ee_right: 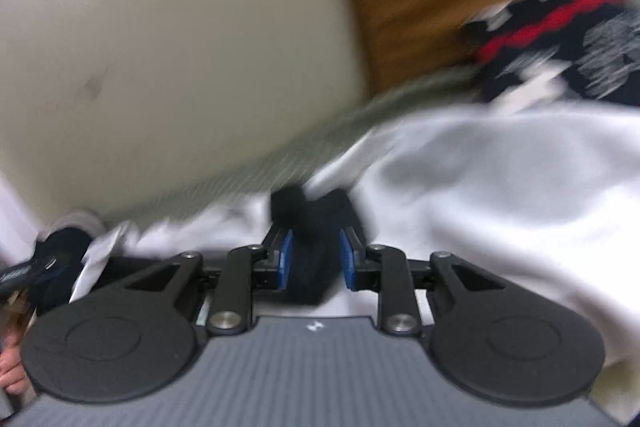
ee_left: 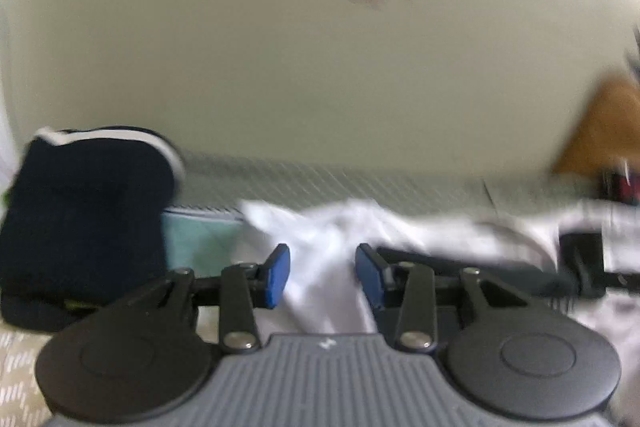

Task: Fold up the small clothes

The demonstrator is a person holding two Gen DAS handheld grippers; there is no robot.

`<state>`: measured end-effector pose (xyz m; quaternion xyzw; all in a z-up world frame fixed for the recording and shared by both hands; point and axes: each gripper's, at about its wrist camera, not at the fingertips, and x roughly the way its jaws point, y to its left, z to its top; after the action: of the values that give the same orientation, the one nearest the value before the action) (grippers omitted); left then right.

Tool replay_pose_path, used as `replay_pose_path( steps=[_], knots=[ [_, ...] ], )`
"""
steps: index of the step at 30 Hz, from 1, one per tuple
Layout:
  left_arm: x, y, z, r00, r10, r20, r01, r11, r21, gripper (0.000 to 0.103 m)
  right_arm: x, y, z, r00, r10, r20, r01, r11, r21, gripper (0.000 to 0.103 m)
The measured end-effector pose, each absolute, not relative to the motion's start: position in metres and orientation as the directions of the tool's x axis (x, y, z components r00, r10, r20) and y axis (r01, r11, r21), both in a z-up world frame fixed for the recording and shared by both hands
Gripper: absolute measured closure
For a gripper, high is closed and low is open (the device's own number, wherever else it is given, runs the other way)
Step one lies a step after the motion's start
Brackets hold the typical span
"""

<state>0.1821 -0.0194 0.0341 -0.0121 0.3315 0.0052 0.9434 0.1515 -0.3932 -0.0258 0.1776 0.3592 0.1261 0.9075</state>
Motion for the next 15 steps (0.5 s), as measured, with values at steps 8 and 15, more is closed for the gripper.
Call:
replay_pose_path(
  steps=[8,15],
  knots=[
    [0.161,-0.036,0.018,0.737,0.021,-0.675,-0.012,1.000,0.019,0.059,0.069,-0.492,0.014,0.865,0.264,-0.427,0.002,0.849,0.528,0.074],
    [0.147,-0.061,0.036,0.787,-0.086,-0.611,0.059,0.996,-0.064,0.052,-0.016,-0.586,0.007,0.907,-0.044,-0.418,0.264,0.833,0.486,0.048]
  ],
)
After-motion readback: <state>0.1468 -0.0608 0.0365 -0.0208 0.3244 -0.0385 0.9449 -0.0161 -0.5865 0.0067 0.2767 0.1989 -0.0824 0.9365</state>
